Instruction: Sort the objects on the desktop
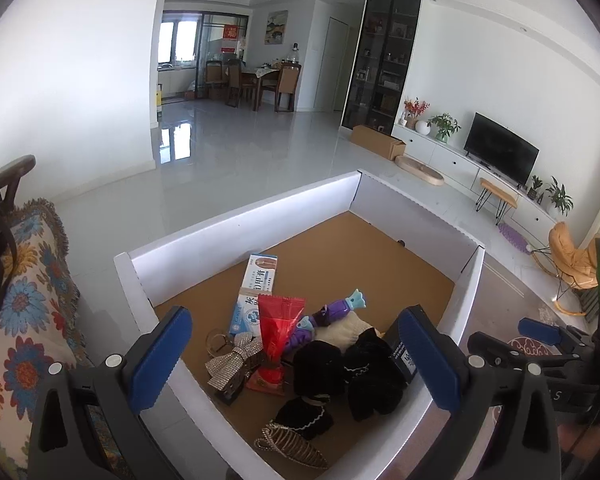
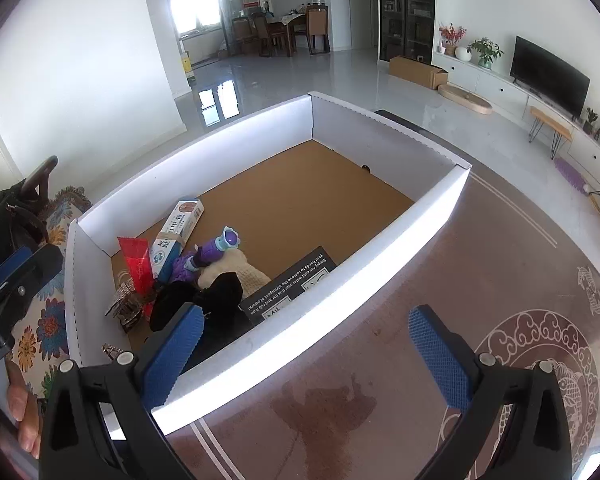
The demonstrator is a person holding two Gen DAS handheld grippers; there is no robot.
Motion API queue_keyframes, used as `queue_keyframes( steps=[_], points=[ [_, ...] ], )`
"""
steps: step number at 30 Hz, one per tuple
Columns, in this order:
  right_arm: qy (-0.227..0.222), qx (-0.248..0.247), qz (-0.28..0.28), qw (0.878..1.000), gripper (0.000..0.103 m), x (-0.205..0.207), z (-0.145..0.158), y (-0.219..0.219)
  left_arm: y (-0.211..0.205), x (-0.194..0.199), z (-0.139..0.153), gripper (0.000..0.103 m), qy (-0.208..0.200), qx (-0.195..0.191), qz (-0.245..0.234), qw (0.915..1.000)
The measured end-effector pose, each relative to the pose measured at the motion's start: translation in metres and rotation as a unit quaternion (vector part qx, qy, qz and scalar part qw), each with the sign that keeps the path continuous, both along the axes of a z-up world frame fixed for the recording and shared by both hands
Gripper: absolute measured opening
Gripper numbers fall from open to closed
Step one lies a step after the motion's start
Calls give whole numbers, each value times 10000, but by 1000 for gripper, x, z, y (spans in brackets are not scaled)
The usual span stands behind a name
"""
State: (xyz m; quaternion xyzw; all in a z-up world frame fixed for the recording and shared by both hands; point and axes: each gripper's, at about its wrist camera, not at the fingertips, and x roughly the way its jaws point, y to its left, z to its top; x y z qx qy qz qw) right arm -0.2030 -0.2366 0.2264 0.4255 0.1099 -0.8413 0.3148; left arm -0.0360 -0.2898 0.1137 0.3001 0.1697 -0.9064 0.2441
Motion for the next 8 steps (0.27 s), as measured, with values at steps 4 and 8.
queue_keyframes(
  steps=[4,8],
  points=[
    [-2,7,15,10000,103,-1,-2,-3,0,4,-3,103,-48,-35,331,9994],
    [6,40,144,9999,103,3,-3,-12,5,7,-6,103,-85,-285,401,9988]
  ],
)
